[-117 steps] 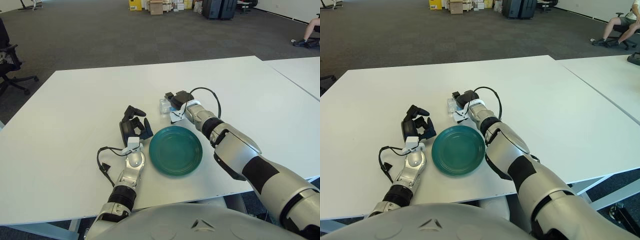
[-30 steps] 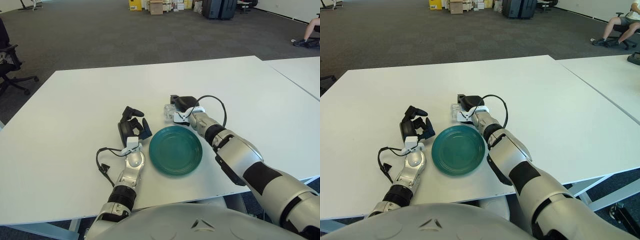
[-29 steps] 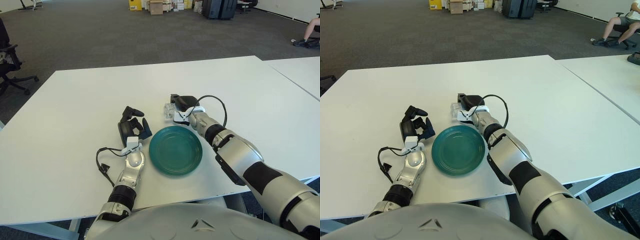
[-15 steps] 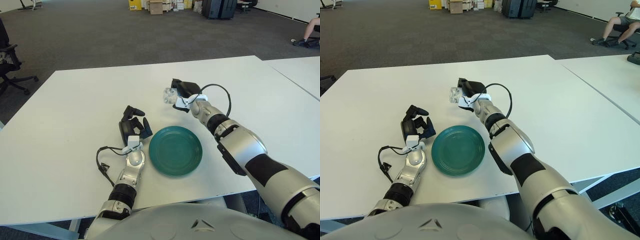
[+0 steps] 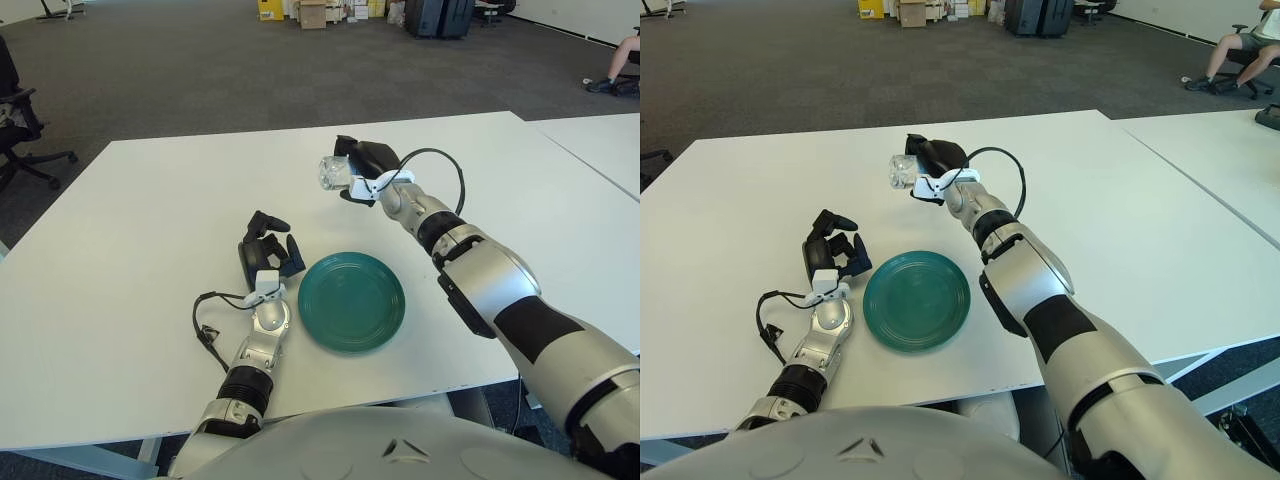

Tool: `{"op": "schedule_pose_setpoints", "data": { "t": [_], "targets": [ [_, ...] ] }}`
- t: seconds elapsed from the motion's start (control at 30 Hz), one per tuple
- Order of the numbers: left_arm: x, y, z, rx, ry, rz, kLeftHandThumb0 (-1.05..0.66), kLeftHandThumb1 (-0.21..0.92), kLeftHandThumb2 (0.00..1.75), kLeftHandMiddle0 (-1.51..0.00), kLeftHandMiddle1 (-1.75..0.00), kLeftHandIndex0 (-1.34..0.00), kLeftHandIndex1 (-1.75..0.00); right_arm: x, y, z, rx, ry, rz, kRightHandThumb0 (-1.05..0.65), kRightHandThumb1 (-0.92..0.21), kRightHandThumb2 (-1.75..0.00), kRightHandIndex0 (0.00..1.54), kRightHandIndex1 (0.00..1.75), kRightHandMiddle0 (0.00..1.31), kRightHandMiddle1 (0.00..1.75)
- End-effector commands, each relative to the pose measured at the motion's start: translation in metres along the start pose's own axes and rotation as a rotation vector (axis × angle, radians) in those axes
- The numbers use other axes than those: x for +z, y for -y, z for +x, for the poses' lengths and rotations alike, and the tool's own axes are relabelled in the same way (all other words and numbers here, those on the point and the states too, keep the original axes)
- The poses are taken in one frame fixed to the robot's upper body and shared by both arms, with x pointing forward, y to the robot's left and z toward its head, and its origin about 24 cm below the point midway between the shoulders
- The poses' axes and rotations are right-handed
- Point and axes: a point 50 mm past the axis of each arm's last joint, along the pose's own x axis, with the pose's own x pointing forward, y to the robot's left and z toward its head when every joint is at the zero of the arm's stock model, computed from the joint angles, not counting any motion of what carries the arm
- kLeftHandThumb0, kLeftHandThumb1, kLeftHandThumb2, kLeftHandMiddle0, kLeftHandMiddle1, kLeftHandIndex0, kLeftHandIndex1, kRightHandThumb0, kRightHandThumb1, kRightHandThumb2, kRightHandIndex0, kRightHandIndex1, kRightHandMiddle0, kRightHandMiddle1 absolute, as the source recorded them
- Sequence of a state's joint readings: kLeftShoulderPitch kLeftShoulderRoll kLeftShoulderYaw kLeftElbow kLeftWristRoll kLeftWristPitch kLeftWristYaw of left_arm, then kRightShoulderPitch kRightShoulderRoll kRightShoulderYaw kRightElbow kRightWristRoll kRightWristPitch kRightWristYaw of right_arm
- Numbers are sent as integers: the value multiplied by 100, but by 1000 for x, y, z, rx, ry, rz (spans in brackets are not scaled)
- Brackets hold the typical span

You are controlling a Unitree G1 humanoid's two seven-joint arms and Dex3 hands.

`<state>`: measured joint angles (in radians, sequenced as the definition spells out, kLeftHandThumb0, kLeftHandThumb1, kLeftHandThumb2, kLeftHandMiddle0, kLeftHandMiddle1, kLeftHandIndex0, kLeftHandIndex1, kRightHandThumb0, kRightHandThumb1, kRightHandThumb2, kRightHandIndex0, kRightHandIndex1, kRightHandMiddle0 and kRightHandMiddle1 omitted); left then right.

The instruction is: Put the bottle into the plate.

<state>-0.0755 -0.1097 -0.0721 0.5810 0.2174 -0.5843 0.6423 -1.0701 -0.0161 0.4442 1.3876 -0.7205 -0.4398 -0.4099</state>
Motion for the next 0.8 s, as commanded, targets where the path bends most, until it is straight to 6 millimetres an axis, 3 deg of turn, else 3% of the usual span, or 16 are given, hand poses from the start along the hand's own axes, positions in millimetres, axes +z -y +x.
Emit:
{"op": "schedule_pose_setpoints", "data": {
  "t": [0.0, 0.43, 0.77],
  "targets": [
    [-9, 2, -10, 2, -60, -13, -55, 13, 154, -128, -175, -76, -175, 12, 36, 13, -119, 110, -26, 0, -5, -161, 82, 170, 59, 175],
    [-10, -1, -6, 17, -56, 10, -55, 13, 154, -129, -175, -76, -175, 26, 49, 3, -206, 378, -9, 0, -6, -159, 82, 167, 58, 175],
    [-9, -5, -2, 40, -35, 10, -55, 13, 154, -129, -175, -76, -175, 24, 58, -25, -188, 596, 60, 0, -9, -156, 80, 166, 56, 175]
  ]
}}
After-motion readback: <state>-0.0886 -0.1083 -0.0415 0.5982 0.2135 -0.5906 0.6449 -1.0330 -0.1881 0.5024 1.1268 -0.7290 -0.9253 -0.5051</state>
